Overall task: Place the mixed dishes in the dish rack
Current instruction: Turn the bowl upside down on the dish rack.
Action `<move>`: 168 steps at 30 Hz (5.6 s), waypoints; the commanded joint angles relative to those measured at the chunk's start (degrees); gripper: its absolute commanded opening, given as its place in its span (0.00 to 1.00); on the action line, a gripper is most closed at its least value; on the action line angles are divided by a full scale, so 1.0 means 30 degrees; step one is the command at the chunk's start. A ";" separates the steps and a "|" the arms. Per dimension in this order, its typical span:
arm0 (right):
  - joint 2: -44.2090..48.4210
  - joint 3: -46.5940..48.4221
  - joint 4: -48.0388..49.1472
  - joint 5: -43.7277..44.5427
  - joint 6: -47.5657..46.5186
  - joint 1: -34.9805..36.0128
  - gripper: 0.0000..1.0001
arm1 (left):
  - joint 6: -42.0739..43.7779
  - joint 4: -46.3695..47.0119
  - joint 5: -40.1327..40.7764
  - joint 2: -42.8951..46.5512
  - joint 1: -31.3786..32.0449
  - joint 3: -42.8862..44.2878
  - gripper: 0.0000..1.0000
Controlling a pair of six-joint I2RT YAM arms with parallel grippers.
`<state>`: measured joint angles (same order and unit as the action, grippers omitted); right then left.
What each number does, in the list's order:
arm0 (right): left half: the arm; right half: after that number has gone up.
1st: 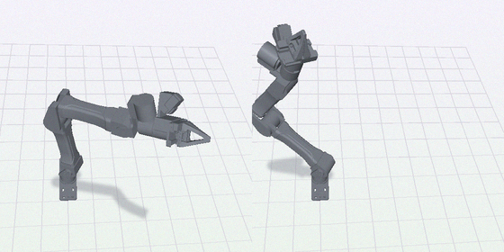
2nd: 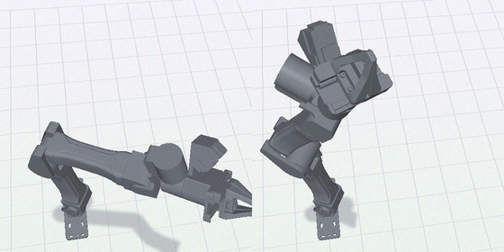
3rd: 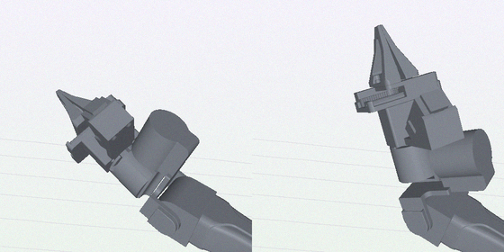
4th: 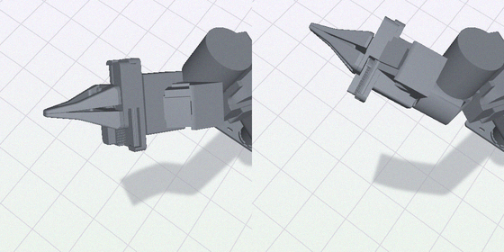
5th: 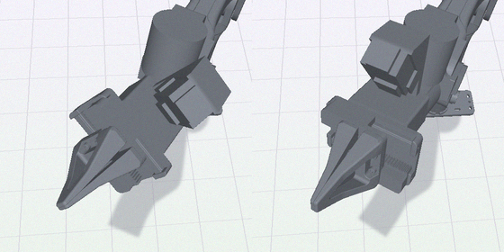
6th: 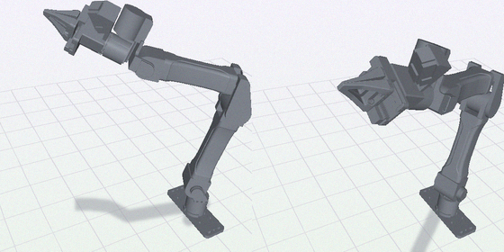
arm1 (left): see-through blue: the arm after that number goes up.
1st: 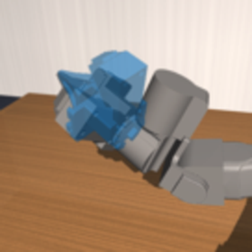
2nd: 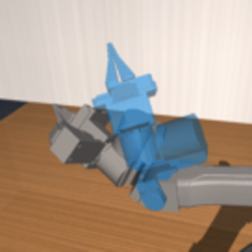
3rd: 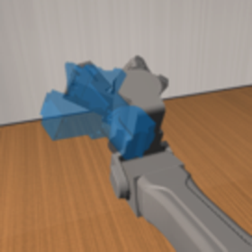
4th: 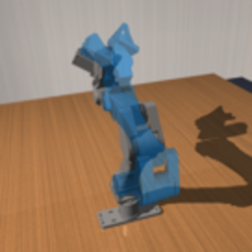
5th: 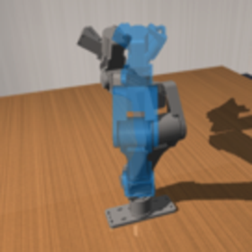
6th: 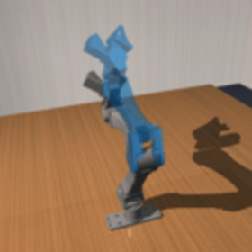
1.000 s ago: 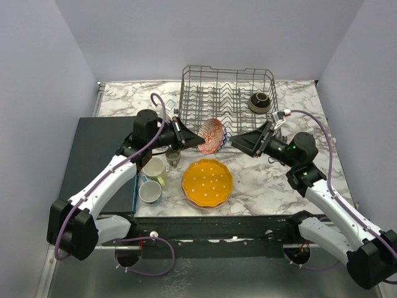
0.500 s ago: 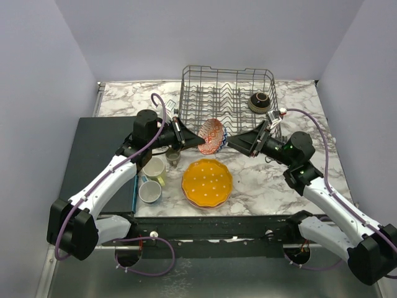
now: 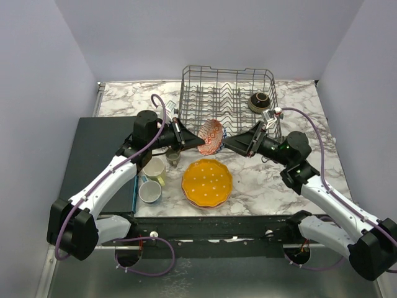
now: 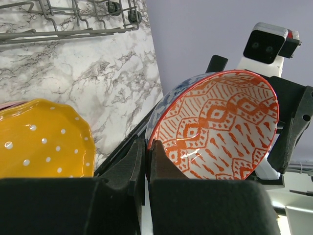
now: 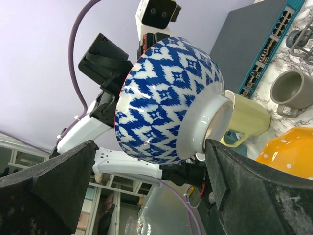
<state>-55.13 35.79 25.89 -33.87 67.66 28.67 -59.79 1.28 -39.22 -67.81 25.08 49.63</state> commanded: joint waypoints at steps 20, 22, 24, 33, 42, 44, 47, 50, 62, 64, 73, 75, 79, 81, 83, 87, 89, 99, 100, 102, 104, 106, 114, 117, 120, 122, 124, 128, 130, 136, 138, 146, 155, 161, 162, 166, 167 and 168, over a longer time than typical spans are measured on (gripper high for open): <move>-0.1108 0.2064 -0.0276 0.1801 -0.0796 0.1582 1.00 | 0.1883 -0.1750 0.1556 0.1137 -0.0098 0.0157 0.00; -0.1269 0.2189 -0.0322 0.2021 -0.0844 0.1792 1.00 | 0.2019 -0.1965 0.1755 0.1187 -0.0097 0.0186 0.00; -0.1408 0.2264 -0.0321 0.2259 -0.0858 0.1994 1.00 | 0.2148 -0.2160 0.1878 0.1239 -0.0091 0.0241 0.00; -0.1426 0.2397 -0.0444 0.2862 -0.1047 0.2394 0.90 | 0.2805 -0.3139 0.2413 0.1393 -0.0091 0.0623 0.00; -0.1504 0.2440 -0.0397 0.2903 -0.0972 0.2471 0.68 | 0.3041 -0.3352 0.2586 0.1225 -0.0081 0.0658 0.00; -0.1533 0.2499 -0.0418 0.2903 -0.1023 0.2499 0.60 | 0.3029 -0.3402 0.2559 0.1177 -0.0097 0.0684 0.00; -0.1512 0.2528 -0.0436 0.2865 -0.1071 0.2500 0.50 | 0.3052 -0.3456 0.2512 0.1047 -0.0079 0.0722 0.00; -0.1352 0.2469 -0.0575 0.2994 -0.1164 0.2508 0.43 | 0.3102 -0.3501 0.2439 0.0928 -0.0097 0.0714 0.02; -0.0439 0.3108 -0.3602 0.5068 -0.2826 0.2515 0.39 | 0.4242 -0.5066 0.3377 0.1142 -0.0099 0.1468 0.48; -0.0292 0.3611 -0.4782 0.5819 -0.3481 0.2515 0.39 | 0.4541 -0.5565 0.3643 0.1238 -0.0100 0.1740 0.53; -0.0748 0.5538 -0.8599 0.7971 -0.6022 0.2499 0.39 | 0.5548 -0.6948 0.4148 0.1686 -0.0128 0.2740 0.63; -0.0881 0.5868 -0.9587 0.8425 -0.6596 0.2515 0.39 | 0.5724 -0.7138 0.4076 0.1716 -0.0153 0.2957 0.63; -0.1233 0.7251 -1.1676 0.9904 -0.8351 0.2515 0.39 | 0.6305 -0.7836 0.4461 0.1858 -0.0156 0.3414 0.64; -0.1507 0.8013 -1.2674 1.0557 -0.9316 0.2501 0.39 | 0.6687 -0.8364 0.4783 0.1941 -0.0157 0.3576 0.65; -0.1847 0.8827 -1.3674 1.1110 -1.0123 0.2509 0.39 | 0.7104 -0.8819 0.5142 0.2024 -0.0150 0.3672 0.65; -0.2466 1.0288 -1.5553 1.2647 -1.1542 0.2482 0.38 | 0.7801 -0.9485 0.5533 0.2247 -0.0157 0.3554 0.66; -0.2910 1.0997 -1.6417 1.3318 -1.2422 0.2486 0.37 | 0.8001 -0.9622 0.5545 0.2428 -0.0150 0.3336 0.66; -0.5656 1.4087 -1.9958 1.6615 -1.5858 0.2484 0.36 | 0.9446 -1.0488 0.5719 0.2879 -0.0157 0.2235 0.66; -0.5876 1.4290 -2.0227 1.7028 -1.6190 0.2471 0.36 | 0.9561 -1.0543 0.5713 0.2946 -0.0153 0.2145 0.66; -0.6530 1.4909 -2.0910 1.7734 -1.6597 0.2475 0.36 | 0.9823 -1.0607 0.5574 0.2945 -0.0157 0.1978 0.67; -0.7140 1.5418 -2.1470 1.8528 -1.6901 0.2486 0.36 | 1.0059 -1.0664 0.5313 0.2957 -0.0156 0.1837 0.69; -0.7605 1.5754 -2.1675 1.9367 -1.7300 0.2478 0.36 | 1.0365 -1.0650 0.4918 0.3047 -0.0157 0.1674 0.70; -1.0325 1.7478 -2.2568 2.2434 -1.8656 0.2486 0.36 | 1.1194 -1.0647 0.4519 0.3605 -0.0138 0.0836 0.71; -1.1458 1.8000 -2.2648 2.3314 -1.9315 0.2486 0.36 | 1.1329 -1.0631 0.4664 0.3502 -0.0127 0.0524 0.71; -1.2529 1.8346 -2.2670 2.4232 -2.0062 0.2457 0.36 | 1.1404 -1.0664 0.4790 0.3658 -0.0112 0.0169 0.71; -1.3303 1.8600 -2.2772 2.4605 -2.0388 0.2427 0.36 | 1.1375 -1.0649 0.4738 0.3870 -0.0127 0.0077 0.71; -1.4045 1.8835 -2.2766 2.5101 -2.0714 0.2340 0.36 | 1.1375 -1.0635 0.4955 0.4067 -0.0120 0.0040 0.71; -1.5500 1.9486 -2.2905 2.5570 -2.1103 0.2173 0.35 | 1.1461 -1.0753 0.5670 0.4477 -0.0127 -0.0077 0.71; -1.6191 1.9654 -2.2790 2.5694 -2.1358 0.2029 0.35 | 1.1492 -1.0795 0.5982 0.4606 -0.0128 -0.0079 0.71; -1.7910 2.0364 -2.3019 2.6587 -2.1952 0.1168 0.35 | 1.1521 -1.1049 0.6785 0.5075 -0.0128 -0.0135 0.71; -1.8269 2.0526 -2.3160 2.6454 -2.1887 0.0899 0.34 | 1.1514 -1.1090 0.6795 0.5170 -0.0104 -0.0136 0.71; -1.9548 2.0730 -2.2687 2.6066 -2.1954 -0.0005 0.33 | 1.1551 -1.1138 0.6906 0.5186 -0.0055 -0.0128 0.71; -2.0879 2.0757 -2.2066 2.5557 -2.2007 -0.0771 0.33 | 1.1573 -1.1203 0.7059 0.5227 0.0019 -0.0136 0.71; -2.1490 2.1072 -2.1931 2.5065 -2.1953 -0.1150 0.33 | 1.1580 -1.1235 0.7114 0.5151 0.0048 -0.0136 0.71; -2.1560 2.1090 -2.1905 2.4956 -2.1938 -0.1178 0.33 | 1.1593 -1.1229 0.7119 0.5149 0.0052 -0.0136 0.71; -2.1990 2.1288 -2.1834 2.5044 -2.2026 -0.1272 0.33 | 1.1610 -1.1237 0.7112 0.5055 0.0071 -0.0136 0.71; -2.2087 2.1335 -2.1847 2.5103 -2.1975 -0.1296 0.33 | 1.1610 -1.1235 0.7110 0.5059 0.0050 -0.0134 0.71; -2.2123 2.1355 -2.1816 2.5077 -2.1940 -0.1301 0.33 | 1.1610 -1.1231 0.7127 0.5027 0.0076 -0.0136 0.71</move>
<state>-120.03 97.21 -41.28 40.75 2.42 25.10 -25.82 -32.36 -19.14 -53.04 24.88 50.00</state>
